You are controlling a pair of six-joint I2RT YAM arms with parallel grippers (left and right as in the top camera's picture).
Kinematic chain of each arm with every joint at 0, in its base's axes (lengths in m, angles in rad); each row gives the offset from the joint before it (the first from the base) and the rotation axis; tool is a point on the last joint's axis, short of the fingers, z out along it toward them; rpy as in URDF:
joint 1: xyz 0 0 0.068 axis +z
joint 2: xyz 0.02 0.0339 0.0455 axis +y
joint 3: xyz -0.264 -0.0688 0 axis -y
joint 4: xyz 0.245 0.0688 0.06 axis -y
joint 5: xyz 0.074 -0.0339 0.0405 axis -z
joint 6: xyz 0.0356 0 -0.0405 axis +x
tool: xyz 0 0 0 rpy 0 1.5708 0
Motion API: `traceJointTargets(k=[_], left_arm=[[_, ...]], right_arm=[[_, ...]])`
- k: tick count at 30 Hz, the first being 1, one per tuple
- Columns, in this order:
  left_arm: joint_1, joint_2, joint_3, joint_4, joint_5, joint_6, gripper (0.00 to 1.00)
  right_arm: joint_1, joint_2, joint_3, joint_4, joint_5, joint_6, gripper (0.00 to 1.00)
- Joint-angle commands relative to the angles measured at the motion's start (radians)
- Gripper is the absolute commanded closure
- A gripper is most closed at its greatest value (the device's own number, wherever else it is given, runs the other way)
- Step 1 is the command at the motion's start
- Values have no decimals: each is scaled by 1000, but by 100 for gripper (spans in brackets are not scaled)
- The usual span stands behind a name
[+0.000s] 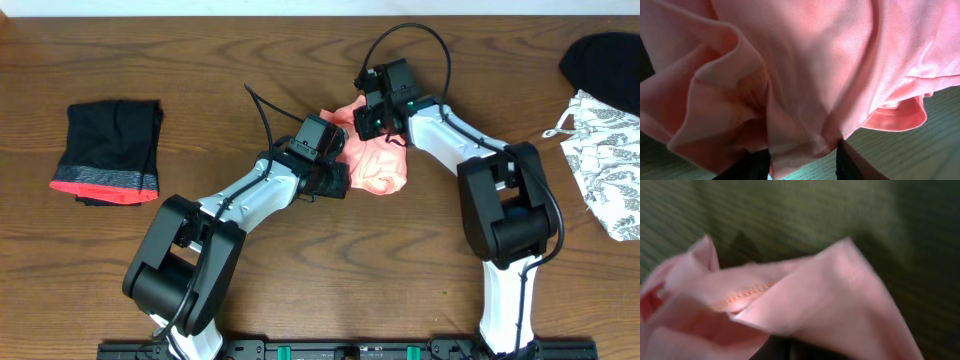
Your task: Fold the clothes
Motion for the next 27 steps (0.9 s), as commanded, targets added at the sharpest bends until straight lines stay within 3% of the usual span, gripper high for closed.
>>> traceJointTargets(k=[1,13,22,27], left_arm=[[5,6,-10,-3,-10,5,57],[6,6,-10,6,-41,6,57],[28,-46,-4,95,-63,6,56],[36,-115,-2,164,-101,6,56]], right_arm=[[10,12,-1,31,-10,44,88],[6,48,1,-73,-23,26,89],[-53,-272,3,-156,-51,-34,78],[-84,-397,3,-234,-10,-66,78]])
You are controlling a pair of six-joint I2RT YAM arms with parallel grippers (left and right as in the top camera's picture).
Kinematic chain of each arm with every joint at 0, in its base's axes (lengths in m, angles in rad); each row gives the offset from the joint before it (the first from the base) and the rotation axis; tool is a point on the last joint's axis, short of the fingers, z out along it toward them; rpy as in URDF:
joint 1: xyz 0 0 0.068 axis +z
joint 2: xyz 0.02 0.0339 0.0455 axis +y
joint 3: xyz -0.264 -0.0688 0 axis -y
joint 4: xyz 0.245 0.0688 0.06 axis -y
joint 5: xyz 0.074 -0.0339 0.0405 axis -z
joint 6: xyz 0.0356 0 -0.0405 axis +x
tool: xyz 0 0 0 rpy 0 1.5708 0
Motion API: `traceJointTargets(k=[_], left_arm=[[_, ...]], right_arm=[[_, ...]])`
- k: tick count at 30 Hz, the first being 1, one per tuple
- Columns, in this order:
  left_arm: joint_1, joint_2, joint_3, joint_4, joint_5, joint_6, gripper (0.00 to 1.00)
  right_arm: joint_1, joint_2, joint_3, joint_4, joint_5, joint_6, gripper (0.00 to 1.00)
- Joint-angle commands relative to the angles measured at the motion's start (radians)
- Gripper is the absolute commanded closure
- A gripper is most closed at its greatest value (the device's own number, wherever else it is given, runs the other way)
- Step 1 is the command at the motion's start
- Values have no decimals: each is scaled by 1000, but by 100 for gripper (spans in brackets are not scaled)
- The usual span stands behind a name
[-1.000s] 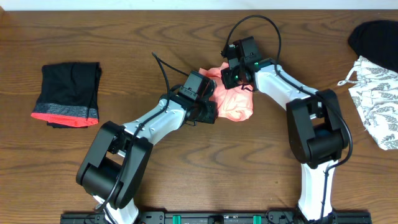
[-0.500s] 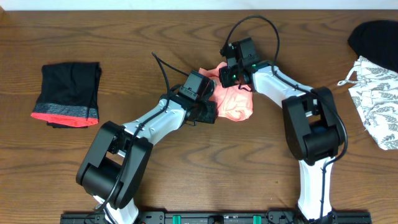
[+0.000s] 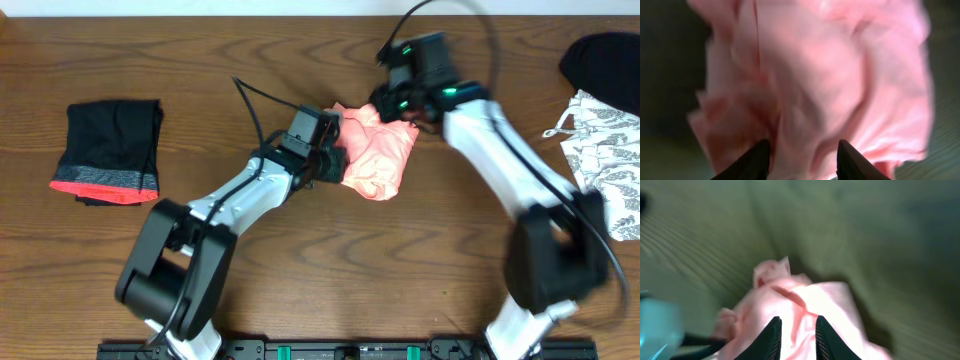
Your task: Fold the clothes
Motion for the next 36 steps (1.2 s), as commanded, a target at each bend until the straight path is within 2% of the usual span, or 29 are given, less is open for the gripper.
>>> traceJointTargets(k=[1,9,14,20,28,31,36], left_arm=[[5,-75,-1,35,-69,5,56],[-21,-76,-2,44,-93,-18,56],[-76,-59,-10,40,-90,-18,56],[-95,48,-10,65,-91,-17,56],[-24,208,-10,114,-101,-17,56],[23,216,-10,117,-142,-17,56],[87,206,-9,135,-114,-18,56]], right_arm=[[-20,-51,6,-46,18,-39,78],[-7,70,-11,-223,20,-39,83],[13,208,-11,-253,6,-39,86],[37,317,-11,-262,2,-38,88],[39,342,-11,-278,3,-38,89],[39,342,-11,-278,3,-38,89],[39,342,-11,-276,3,-38,89]])
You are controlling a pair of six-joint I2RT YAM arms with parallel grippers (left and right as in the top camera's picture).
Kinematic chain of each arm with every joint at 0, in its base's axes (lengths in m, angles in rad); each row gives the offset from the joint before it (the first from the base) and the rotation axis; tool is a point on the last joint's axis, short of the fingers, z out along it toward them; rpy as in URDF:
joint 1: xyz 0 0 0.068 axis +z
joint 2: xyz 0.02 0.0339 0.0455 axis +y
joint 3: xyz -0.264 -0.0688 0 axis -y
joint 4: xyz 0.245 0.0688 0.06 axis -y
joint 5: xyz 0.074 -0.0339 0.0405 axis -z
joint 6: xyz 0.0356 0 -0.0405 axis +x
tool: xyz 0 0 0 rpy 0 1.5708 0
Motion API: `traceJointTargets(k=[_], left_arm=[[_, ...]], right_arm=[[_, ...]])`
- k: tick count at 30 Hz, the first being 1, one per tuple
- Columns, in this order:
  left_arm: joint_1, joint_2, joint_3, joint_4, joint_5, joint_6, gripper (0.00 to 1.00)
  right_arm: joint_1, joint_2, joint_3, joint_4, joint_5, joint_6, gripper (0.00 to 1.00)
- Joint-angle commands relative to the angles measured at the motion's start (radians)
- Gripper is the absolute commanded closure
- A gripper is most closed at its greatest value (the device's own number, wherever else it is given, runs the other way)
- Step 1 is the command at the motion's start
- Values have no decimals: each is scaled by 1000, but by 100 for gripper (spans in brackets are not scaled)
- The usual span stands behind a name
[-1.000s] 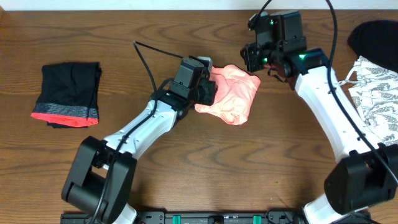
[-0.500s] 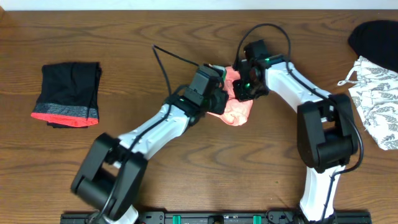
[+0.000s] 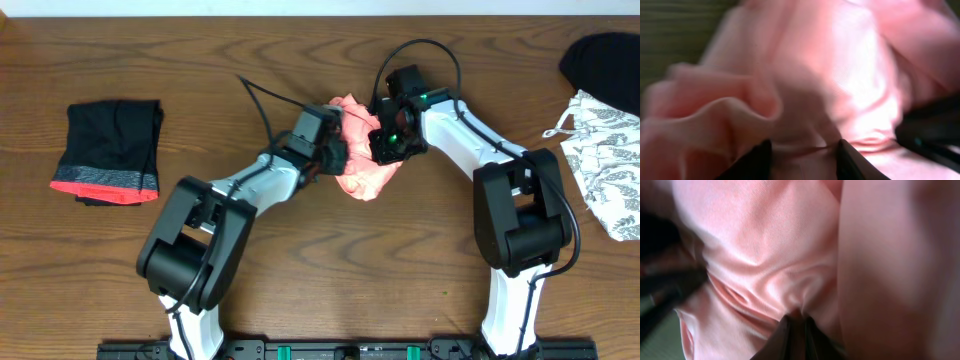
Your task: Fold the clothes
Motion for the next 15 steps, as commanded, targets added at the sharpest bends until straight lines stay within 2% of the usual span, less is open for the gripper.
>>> traceJointTargets(k=[1,5,9,11,15], left_arm=[[63,46,-21,-17,-42,-8,56],[74,0,-17,-2,26,-8,56],[74,-115,-15,-3,29,-8,55],[80,-177,-15,-4,28,-8,46],[107,-304,-15,-41,28,-8,45]], right_arm=[[6,55,-18,-16,35,-11,89],[7,55,-18,-16,33,5,90],[7,42,-12,-13,-28,3,90],[7,18,6,-27,-40,-6,89],[0,-76,72,-84,-38,-40,88]])
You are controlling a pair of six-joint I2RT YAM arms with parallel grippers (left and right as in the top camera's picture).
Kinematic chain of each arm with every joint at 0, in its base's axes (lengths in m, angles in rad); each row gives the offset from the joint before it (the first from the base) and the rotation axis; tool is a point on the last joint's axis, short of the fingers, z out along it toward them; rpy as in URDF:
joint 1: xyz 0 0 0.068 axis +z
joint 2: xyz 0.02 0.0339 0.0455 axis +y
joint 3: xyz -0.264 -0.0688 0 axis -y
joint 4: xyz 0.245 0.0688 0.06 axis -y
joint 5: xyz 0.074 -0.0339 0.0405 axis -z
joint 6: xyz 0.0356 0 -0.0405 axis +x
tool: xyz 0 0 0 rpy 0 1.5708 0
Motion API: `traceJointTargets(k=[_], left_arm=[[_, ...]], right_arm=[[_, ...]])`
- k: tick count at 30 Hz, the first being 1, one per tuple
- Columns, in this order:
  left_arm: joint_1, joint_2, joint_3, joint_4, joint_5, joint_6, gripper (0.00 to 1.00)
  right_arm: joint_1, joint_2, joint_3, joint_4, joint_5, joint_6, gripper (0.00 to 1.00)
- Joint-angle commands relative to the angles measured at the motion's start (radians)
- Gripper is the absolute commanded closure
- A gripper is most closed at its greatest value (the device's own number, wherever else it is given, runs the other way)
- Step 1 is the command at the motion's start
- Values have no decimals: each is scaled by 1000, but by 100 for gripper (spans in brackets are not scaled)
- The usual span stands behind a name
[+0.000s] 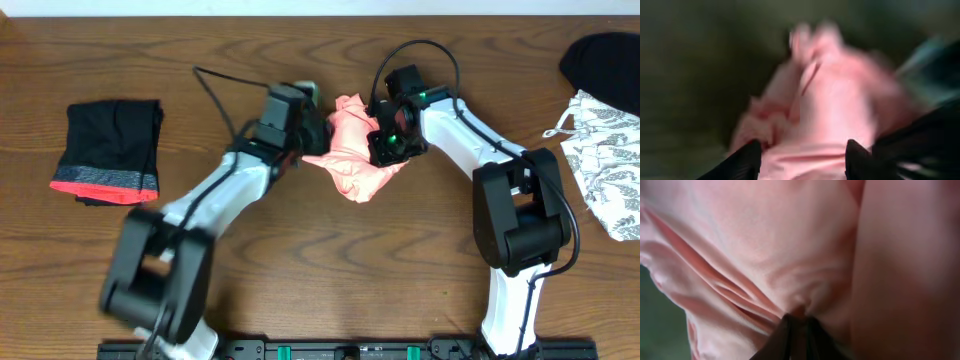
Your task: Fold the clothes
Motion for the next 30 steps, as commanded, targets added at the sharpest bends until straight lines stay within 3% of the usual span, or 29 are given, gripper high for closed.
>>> traceJointTargets(k=[1,6,11,16,20,30], left_arm=[[33,-121,1,-31,-9,3,45],[56,-187,1,-191,-8,-68,46],[47,-167,-21,-323,-8,-95,46],[43,-122,-35,-349,-8,-107,46],[44,-58,-35,-362,5,-226,46],[43,69,-35,-326,195,-230,46]], right_arm=[[-6,-102,64,-26,9,-37,88],[-50,-212,92,10,115,-3,87],[-100,-183,77,5,114,-3,87],[-114,-103,64,3,137,-3,88],[-114,-26,63,7,159,-3,89],[-85,32,27,-31,132,15,91]])
